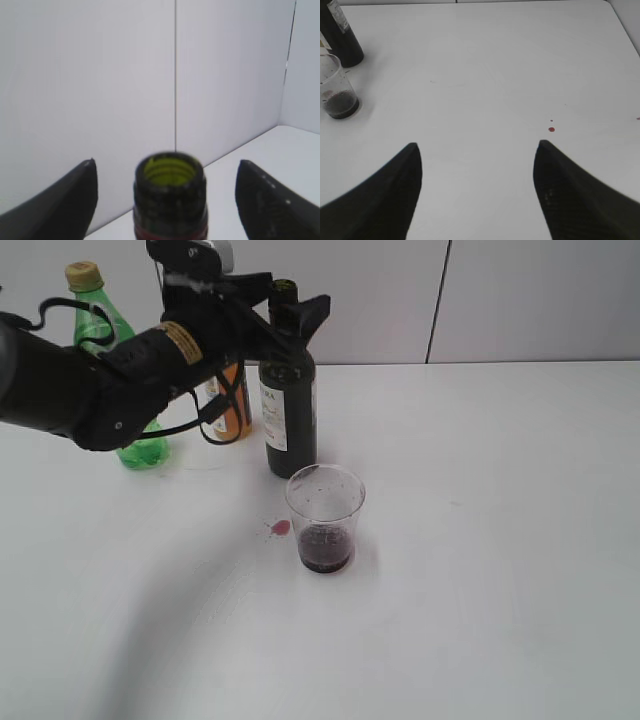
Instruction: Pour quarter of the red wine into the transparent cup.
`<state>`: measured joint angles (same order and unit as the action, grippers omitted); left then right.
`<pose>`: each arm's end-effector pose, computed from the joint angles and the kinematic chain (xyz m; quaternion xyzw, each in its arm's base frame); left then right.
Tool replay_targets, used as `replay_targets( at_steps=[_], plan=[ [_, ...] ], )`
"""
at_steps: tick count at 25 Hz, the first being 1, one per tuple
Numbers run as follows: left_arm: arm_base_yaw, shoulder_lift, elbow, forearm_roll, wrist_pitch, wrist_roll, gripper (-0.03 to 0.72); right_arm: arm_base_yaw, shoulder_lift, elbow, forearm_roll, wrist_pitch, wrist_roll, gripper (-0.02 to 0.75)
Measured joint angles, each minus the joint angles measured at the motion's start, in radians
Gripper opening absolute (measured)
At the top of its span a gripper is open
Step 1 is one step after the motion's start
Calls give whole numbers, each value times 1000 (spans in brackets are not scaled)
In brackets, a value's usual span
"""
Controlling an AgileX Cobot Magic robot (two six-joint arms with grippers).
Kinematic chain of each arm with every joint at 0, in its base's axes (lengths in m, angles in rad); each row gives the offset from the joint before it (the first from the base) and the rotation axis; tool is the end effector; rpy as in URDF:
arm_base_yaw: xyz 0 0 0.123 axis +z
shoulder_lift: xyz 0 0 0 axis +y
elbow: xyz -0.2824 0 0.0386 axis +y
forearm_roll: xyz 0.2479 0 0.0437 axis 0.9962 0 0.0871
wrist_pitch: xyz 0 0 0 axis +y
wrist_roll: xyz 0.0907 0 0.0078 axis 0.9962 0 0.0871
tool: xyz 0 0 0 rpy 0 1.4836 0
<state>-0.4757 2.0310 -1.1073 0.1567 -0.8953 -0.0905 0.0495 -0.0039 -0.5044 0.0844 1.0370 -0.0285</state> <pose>0.3812 -0.2089 0.1921 0.2075 0.6563 -0.2087 0.6947 -0.0055 0.0063 0.2805 -0.0342 0.8433 0.0478 0.5342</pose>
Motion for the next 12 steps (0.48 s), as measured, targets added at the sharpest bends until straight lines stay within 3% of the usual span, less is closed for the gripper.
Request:
replay_targets(
  at_steps=[7, 12],
  plan=[
    [0, -183, 1, 14, 194, 0, 642, 0, 0, 0, 0, 0, 0, 561],
    [0, -399, 1, 51, 515, -1, 631, 0, 0, 0, 0, 0, 0, 561]
  ],
)
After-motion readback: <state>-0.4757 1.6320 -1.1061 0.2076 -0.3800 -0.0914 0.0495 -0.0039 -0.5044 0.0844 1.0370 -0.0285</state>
